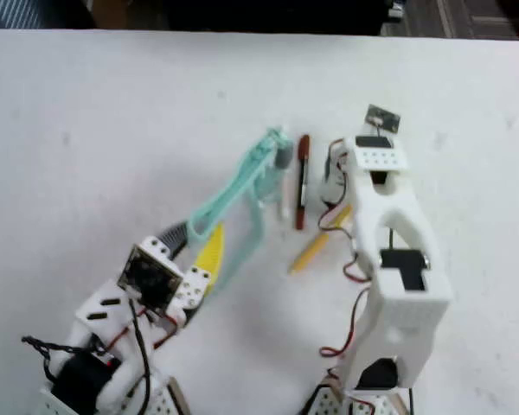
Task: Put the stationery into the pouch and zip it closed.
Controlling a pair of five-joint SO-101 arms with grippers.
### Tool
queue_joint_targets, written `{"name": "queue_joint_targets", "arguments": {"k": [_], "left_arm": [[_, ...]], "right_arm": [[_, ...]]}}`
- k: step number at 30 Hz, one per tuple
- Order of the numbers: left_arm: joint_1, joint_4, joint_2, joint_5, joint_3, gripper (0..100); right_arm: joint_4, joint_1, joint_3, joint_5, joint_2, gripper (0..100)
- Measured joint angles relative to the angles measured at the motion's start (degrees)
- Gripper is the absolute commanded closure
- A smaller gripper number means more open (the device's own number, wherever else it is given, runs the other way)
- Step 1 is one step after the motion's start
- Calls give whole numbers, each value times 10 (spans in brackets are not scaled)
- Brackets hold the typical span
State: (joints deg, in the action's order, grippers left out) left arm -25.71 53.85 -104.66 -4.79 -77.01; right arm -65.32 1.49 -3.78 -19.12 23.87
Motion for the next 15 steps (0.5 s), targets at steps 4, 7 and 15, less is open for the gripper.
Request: {"name": "queue_joint_targets", "arguments": {"k": [4,7,15], "left_arm": [[0,0,0,0,0,977],[0,0,0,0,0,977],[0,0,0,0,0,977]], "right_arm": [[-3,-3,35,-2,40,981],[-3,-5,42,-2,47,959],[-3,-18,47,-2,49,982]]}}
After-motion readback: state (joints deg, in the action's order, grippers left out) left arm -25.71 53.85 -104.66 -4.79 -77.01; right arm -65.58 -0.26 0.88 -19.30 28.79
